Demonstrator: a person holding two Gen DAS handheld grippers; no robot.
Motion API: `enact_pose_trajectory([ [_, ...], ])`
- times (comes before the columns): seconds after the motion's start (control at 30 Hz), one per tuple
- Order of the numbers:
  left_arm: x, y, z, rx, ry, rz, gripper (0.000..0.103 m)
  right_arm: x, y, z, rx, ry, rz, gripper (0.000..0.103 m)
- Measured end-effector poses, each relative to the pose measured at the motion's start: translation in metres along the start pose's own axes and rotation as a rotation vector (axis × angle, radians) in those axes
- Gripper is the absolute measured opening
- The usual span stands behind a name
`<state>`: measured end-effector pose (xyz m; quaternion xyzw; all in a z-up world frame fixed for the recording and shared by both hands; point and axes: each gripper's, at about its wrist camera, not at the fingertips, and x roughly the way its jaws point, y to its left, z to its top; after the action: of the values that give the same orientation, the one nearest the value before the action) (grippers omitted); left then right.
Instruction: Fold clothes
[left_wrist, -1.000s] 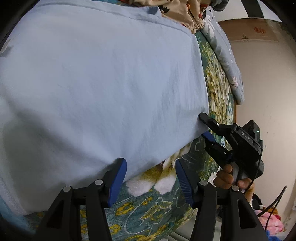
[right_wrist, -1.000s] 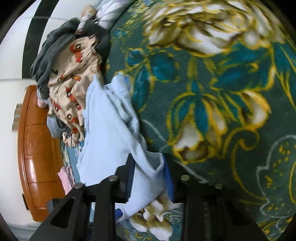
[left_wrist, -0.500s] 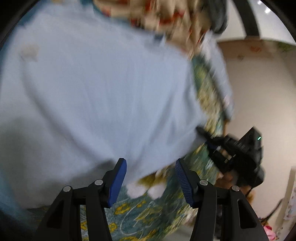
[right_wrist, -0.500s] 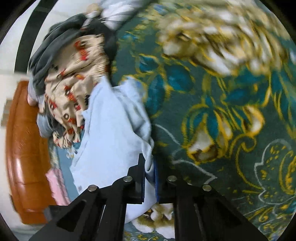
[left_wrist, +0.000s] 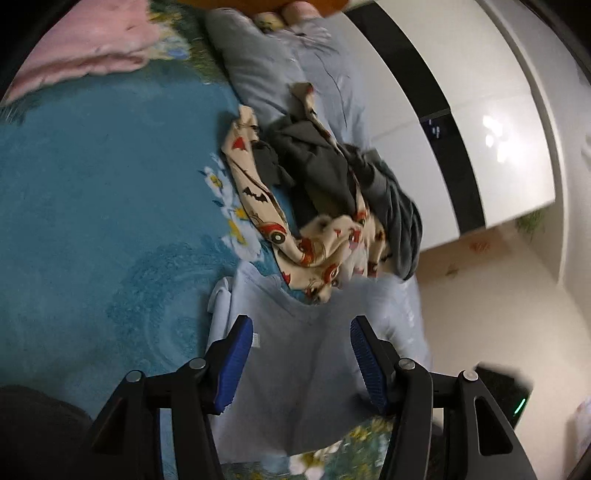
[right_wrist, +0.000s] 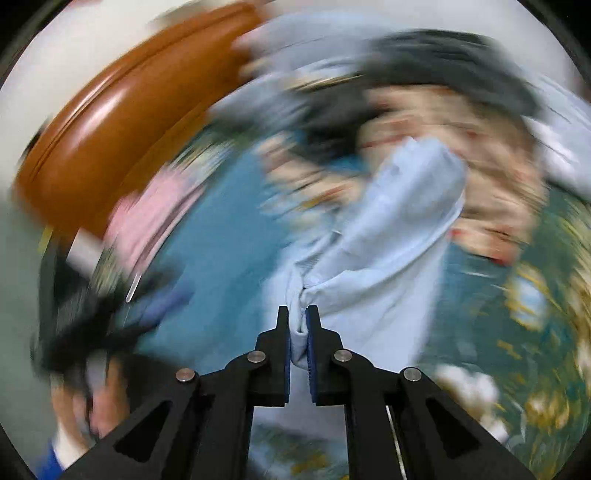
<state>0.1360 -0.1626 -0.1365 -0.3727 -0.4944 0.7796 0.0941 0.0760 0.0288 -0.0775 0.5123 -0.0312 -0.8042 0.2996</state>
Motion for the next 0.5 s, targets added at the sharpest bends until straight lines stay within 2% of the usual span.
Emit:
enact_pose_trajectory([
  [0.03, 0.003, 0.006, 0.000, -0.027, 0.012, 0.001, 0.059, 0.017, 0.014, -0.008, -0.060, 0.058, 0.019, 0.007],
  [0.1, 0.008, 0.008, 0.000, -0.037, 0.027, 0.003, 0.059, 0.049, 0.023, -0.020, -0.091, 0.172, 0.015, 0.007],
  [0.17, 0.013, 0.008, 0.001, -0.032, 0.040, 0.004, 0.059, 0.073, 0.025, -0.030, -0.098, 0.248, -0.016, 0.007],
  [0.27, 0.017, 0.007, 0.000, -0.018, 0.066, 0.019, 0.059, 0.084, 0.018, -0.033, -0.041, 0.288, 0.002, 0.011],
  [0.33, 0.022, 0.005, -0.002, -0.002, 0.087, 0.030, 0.059, 0.082, 0.017, -0.033, -0.016, 0.311, 0.045, 0.014],
  [0.37, 0.025, 0.002, -0.002, 0.016, 0.098, 0.045, 0.059, 0.080, 0.017, -0.034, -0.009, 0.322, 0.076, 0.017],
  [0.43, 0.032, -0.004, -0.004, 0.061, 0.126, 0.091, 0.059, 0.073, 0.015, -0.036, 0.013, 0.348, 0.196, 0.021],
  [0.47, 0.039, -0.005, -0.004, 0.074, 0.148, 0.121, 0.059, 0.068, 0.011, -0.037, 0.024, 0.350, 0.233, 0.022],
  [0.5, 0.047, -0.006, -0.005, 0.082, 0.174, 0.159, 0.059, 0.062, 0.005, -0.038, 0.034, 0.336, 0.233, 0.025],
])
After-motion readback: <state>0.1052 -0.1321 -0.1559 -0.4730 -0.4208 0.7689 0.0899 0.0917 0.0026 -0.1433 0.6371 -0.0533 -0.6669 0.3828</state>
